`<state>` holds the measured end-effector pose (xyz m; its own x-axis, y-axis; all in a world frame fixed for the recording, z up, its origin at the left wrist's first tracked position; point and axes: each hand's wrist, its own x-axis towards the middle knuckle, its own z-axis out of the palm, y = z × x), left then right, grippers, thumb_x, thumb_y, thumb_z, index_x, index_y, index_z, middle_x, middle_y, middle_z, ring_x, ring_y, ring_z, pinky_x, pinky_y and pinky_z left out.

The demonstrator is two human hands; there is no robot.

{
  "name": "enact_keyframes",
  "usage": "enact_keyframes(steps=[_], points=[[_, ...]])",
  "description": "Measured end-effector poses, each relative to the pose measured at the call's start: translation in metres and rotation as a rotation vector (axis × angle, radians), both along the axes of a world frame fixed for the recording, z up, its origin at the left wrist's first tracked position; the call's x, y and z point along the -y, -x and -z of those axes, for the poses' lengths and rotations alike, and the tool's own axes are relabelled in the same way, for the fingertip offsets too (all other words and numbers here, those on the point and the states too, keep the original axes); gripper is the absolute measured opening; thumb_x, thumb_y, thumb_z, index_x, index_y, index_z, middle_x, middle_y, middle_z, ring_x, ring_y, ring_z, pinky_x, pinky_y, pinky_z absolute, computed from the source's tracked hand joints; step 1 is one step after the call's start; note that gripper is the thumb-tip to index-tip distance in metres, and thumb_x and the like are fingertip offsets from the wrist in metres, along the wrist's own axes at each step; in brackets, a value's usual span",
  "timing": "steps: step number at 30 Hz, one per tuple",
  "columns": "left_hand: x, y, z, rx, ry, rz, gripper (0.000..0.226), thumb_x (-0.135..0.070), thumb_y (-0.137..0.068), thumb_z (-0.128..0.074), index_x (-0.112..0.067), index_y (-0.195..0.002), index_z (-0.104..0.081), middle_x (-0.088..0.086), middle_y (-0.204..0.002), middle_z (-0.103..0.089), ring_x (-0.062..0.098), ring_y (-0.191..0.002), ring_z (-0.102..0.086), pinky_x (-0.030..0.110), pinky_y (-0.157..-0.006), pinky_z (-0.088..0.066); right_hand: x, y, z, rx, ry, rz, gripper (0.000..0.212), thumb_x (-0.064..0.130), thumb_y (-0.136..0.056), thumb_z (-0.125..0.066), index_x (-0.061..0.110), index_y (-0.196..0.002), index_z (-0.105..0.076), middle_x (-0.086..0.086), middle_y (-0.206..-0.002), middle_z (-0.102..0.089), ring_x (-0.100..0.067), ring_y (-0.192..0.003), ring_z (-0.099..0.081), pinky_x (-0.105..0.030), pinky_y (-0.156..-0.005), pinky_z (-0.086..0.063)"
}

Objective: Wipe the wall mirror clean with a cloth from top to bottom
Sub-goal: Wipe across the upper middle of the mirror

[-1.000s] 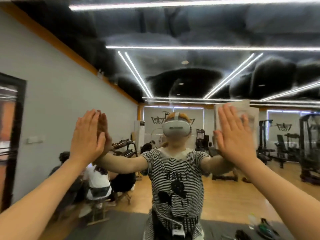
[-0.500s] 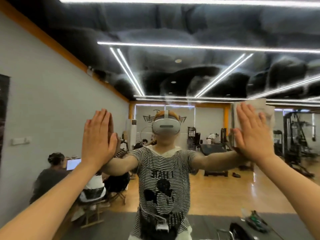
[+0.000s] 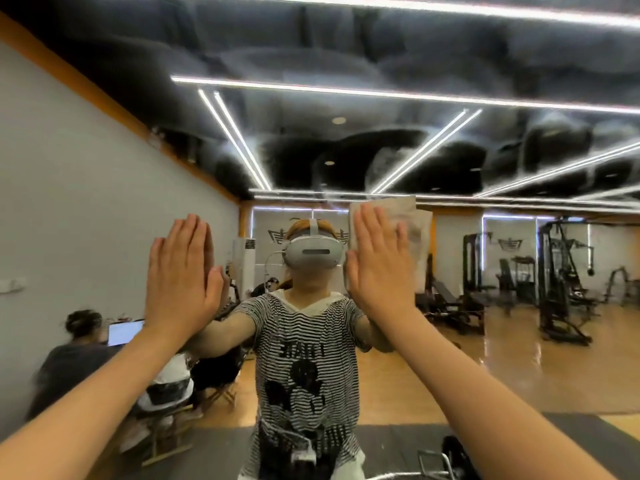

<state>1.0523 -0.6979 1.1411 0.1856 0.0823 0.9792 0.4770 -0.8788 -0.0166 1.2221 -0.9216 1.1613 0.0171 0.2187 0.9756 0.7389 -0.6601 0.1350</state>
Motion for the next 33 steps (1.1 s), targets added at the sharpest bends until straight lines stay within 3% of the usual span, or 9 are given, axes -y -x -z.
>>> enact_keyframes(steps=[2, 5, 7, 13, 19, 25, 29, 33], points=[[0.000, 0.000, 0.000, 0.004, 0.000, 0.006, 0.069, -0.035, -0.089, -0.030, 0.006, -0.145, -0.031, 0.024, -0.152, -0.031, 0.034, -0.141, -0.023, 0.041, -0.118, -0.007, 0.004, -0.002, -0.002, -0.002, 0.035, 0.004, 0.061, 0.035, -0.097, -0.030, 0.011, -0.153, -0.018, -0.007, -0.160, -0.016, -0.020, -0.148, -0.009, -0.039, -0.118, -0.001], [0.000, 0.001, -0.001, 0.000, -0.003, 0.025, 0.069, -0.036, -0.089, -0.031, 0.005, -0.145, -0.031, 0.024, -0.152, -0.031, 0.033, -0.142, -0.022, 0.029, -0.118, 0.005, 0.026, -0.014, -0.006, 0.044, 0.131, 0.040, 0.062, 0.039, -0.097, -0.029, 0.011, -0.152, -0.023, -0.009, -0.160, -0.020, -0.021, -0.147, -0.013, -0.037, -0.118, -0.002], [-0.001, 0.001, -0.001, -0.001, -0.004, 0.022, 0.069, -0.036, -0.090, -0.030, 0.005, -0.145, -0.031, 0.023, -0.153, -0.031, 0.032, -0.142, -0.022, 0.027, -0.117, 0.007, 0.048, -0.026, -0.009, -0.005, 0.079, 0.064, 0.065, 0.043, -0.097, -0.027, 0.010, -0.153, -0.020, -0.009, -0.161, -0.015, -0.019, -0.148, -0.008, -0.034, -0.118, 0.003], [-0.001, -0.001, 0.001, 0.001, 0.013, 0.004, 0.069, -0.036, -0.090, -0.028, 0.004, -0.147, -0.029, 0.022, -0.154, -0.028, 0.033, -0.144, -0.021, 0.049, -0.117, -0.013, 0.087, -0.044, -0.009, -0.158, -0.125, 0.081, 0.066, 0.042, -0.098, -0.022, 0.009, -0.154, -0.014, -0.011, -0.162, -0.013, -0.024, -0.149, -0.009, -0.042, -0.119, -0.005], [-0.001, -0.003, 0.002, 0.014, 0.015, 0.032, 0.068, -0.035, -0.091, -0.030, 0.004, -0.147, -0.029, 0.021, -0.154, -0.028, 0.032, -0.144, -0.021, 0.048, -0.117, -0.013, 0.052, -0.029, -0.011, -0.268, -0.246, 0.031, 0.063, 0.035, -0.098, -0.021, 0.013, -0.155, -0.004, -0.006, -0.163, -0.001, -0.020, -0.149, 0.004, -0.046, -0.120, 0.002], [-0.001, -0.003, 0.003, 0.022, 0.011, 0.033, 0.069, -0.034, -0.090, -0.030, 0.002, -0.148, -0.027, 0.020, -0.156, -0.027, 0.030, -0.145, -0.018, 0.042, -0.118, -0.006, -0.006, 0.011, -0.017, -0.165, -0.075, 0.027, 0.064, 0.038, -0.097, -0.015, 0.015, -0.155, -0.003, -0.005, -0.162, 0.001, -0.021, -0.148, 0.005, -0.052, -0.120, -0.001], [-0.002, -0.002, 0.003, 0.012, 0.017, 0.030, 0.068, -0.034, -0.090, -0.030, 0.001, -0.148, -0.027, 0.019, -0.156, -0.026, 0.028, -0.145, -0.017, 0.032, -0.119, 0.004, -0.048, 0.039, -0.013, -0.011, 0.018, 0.014, 0.062, 0.036, -0.097, -0.022, 0.012, -0.153, -0.009, -0.008, -0.160, -0.010, -0.024, -0.148, -0.009, -0.041, -0.117, 0.003], [-0.002, 0.000, 0.002, -0.003, 0.036, 0.041, 0.069, -0.036, -0.090, -0.030, -0.001, -0.149, -0.026, 0.017, -0.157, -0.025, 0.028, -0.146, -0.016, 0.035, -0.119, 0.002, -0.032, 0.027, -0.019, 0.044, 0.162, 0.002, 0.061, 0.040, -0.098, -0.018, 0.013, -0.152, -0.004, -0.006, -0.160, -0.004, -0.021, -0.147, -0.001, -0.040, -0.118, 0.004]])
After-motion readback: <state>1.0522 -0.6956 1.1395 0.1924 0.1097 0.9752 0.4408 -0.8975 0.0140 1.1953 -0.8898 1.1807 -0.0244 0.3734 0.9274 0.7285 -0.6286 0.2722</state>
